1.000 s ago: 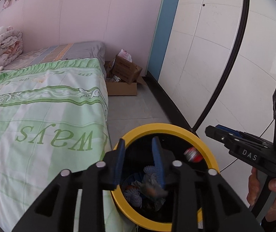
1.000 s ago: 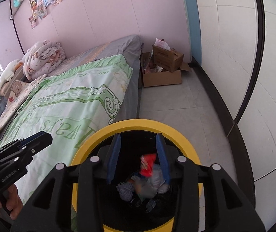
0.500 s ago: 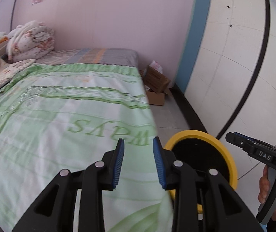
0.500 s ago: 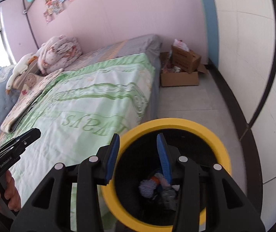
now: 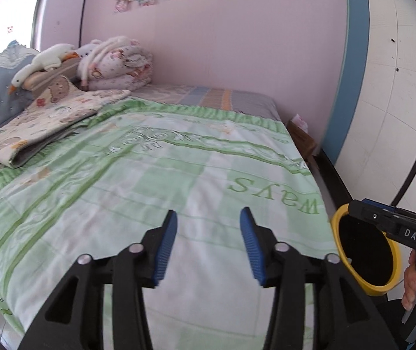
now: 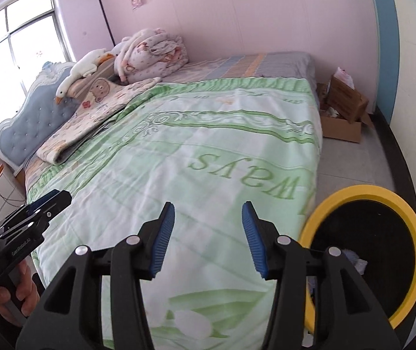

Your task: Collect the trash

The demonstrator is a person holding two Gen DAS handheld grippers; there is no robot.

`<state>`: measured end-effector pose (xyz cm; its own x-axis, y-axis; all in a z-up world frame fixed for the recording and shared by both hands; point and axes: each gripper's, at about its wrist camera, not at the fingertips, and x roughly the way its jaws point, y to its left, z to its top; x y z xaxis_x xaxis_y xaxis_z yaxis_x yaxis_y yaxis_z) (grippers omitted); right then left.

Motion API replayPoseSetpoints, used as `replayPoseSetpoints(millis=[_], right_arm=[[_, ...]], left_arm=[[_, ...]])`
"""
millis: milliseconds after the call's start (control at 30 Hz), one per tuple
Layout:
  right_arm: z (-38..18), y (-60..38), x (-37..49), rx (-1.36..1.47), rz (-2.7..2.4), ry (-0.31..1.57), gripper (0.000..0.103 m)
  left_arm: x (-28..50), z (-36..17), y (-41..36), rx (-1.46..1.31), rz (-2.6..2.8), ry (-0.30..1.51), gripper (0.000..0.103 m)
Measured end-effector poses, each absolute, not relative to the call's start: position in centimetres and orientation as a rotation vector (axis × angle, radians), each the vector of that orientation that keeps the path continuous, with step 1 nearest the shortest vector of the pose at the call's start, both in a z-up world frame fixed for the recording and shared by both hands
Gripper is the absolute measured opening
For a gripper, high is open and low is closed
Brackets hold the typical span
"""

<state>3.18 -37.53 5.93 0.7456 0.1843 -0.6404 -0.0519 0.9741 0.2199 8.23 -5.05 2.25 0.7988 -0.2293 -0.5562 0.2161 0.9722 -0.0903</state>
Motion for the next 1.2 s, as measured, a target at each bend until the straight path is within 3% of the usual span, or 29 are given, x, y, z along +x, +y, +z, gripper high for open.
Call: replayPoseSetpoints(millis=[67, 133, 233, 367, 667, 1200], right_arm=[[6.2, -36.0, 3.0, 0.179, 0.125, 0.703, 0.057], [6.7, -34.8, 2.4, 0.163, 0.110, 0.678, 0.077], [7.8, -33.5, 1.3, 0.161, 0.090, 0.624, 0.090], [9.5, -32.2, -0.6, 0.138, 0.054, 0.540, 0.094], [11.7, -31.2, -4.9, 0.133, -0.033, 0.396, 0.095], [11.4, -30.8, -6.6, 0.154, -0.038, 0.392, 0.095]], left_arm=[[7.2, 2.7, -3.9, -0.021, -0.216, 0.567, 0.057], [6.5, 3.1, -2.9, -0.034, -0.207, 0.532, 0.067], [4.9, 4.0, -1.6, -0.036, -0.196, 0.478, 0.080], [2.3, 5.7, -0.7, -0.038, -0.174, 0.381, 0.095], [-1.5, 7.8, 0.6, -0.075, -0.148, 0.288, 0.095], [-2.8, 8.1, 1.2, -0.110, -0.144, 0.255, 0.095]])
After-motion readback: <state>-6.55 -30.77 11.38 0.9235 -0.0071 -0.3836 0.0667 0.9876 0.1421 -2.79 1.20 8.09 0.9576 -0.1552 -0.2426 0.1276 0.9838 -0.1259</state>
